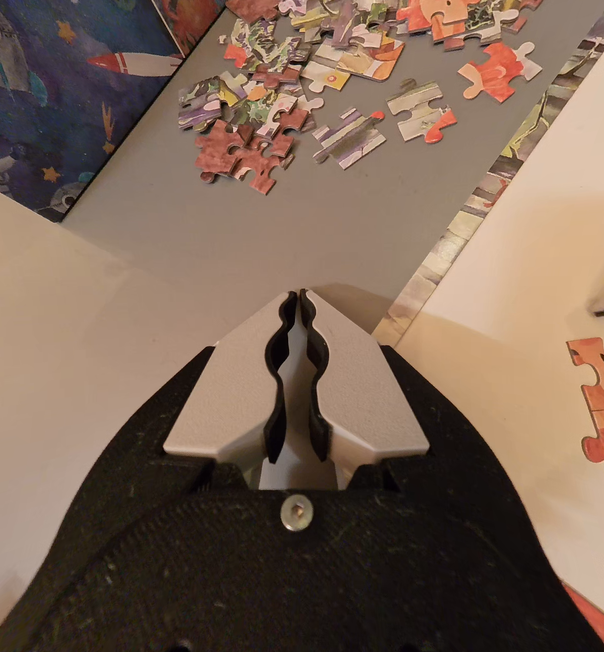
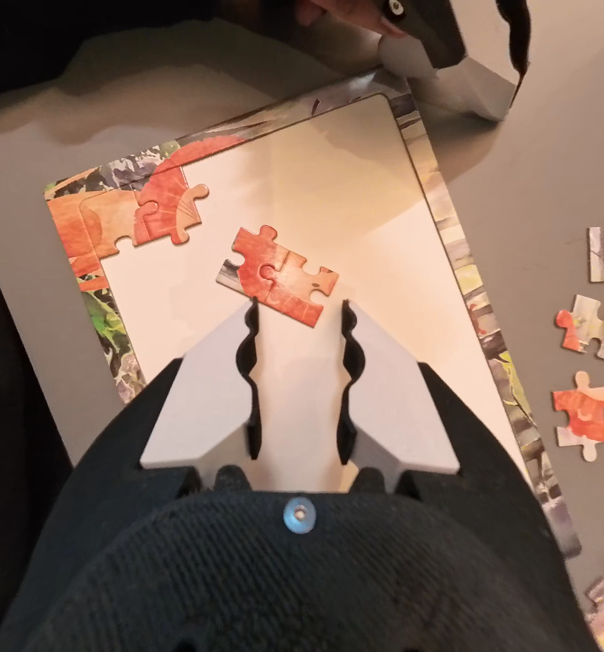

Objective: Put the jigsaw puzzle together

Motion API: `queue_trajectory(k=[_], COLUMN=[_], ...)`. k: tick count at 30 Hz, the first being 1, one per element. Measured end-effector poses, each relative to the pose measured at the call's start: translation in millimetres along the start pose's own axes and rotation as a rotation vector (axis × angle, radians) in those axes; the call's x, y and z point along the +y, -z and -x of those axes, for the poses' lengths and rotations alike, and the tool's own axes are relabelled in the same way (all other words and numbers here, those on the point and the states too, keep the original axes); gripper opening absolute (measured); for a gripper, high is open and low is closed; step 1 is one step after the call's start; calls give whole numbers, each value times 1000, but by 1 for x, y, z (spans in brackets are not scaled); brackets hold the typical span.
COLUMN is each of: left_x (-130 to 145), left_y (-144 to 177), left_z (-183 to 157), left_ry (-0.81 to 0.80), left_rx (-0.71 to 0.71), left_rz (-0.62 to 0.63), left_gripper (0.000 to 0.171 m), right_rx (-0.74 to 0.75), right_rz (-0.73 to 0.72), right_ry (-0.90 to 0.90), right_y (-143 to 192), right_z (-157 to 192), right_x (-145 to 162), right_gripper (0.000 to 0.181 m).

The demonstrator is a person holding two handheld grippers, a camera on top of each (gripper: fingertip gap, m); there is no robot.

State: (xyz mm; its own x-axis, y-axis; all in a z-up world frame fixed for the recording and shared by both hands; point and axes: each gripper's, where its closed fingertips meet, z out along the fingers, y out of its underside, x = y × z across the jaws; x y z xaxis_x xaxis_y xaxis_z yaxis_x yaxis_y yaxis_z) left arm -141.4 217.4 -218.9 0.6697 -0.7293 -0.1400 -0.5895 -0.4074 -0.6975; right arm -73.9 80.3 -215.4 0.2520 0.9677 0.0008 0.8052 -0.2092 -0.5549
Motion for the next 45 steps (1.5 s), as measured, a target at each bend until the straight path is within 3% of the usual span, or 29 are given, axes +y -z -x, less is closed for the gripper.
queue_trajectory(k=[10, 16, 21, 26, 29, 33, 37, 45], left_x=[0, 0, 0, 0, 0, 0, 0, 0], left_y=[0, 0, 0, 0, 0, 0, 0, 0], left_z=[0, 0, 0, 0, 0, 0, 0, 0], left_ry=[-1, -1, -1, -2, -3, -2, 3, 0], left_rx=[-1, -1, -1, -2, -2, -1, 2, 1], left_rz=[0, 0, 0, 0, 0, 0, 0, 0], left_gripper=[3, 3, 3, 3, 3, 3, 3, 3], right_rx=[-99, -181, -363, -212, -166, -120, -118, -68], right_rz=[17, 108, 52, -66, -45, -54, -50, -34], right_ry=[-9, -5, -13, 19, 80, 189, 161, 90], right_y=[4, 11, 17, 9, -1, -7, -7, -3], right_z=[18, 45, 76, 37, 25, 17, 14, 12], right_x=[4, 13, -2, -19, -11, -9, -8, -3], right_gripper=[46, 40, 38, 53, 56, 49, 39, 36])
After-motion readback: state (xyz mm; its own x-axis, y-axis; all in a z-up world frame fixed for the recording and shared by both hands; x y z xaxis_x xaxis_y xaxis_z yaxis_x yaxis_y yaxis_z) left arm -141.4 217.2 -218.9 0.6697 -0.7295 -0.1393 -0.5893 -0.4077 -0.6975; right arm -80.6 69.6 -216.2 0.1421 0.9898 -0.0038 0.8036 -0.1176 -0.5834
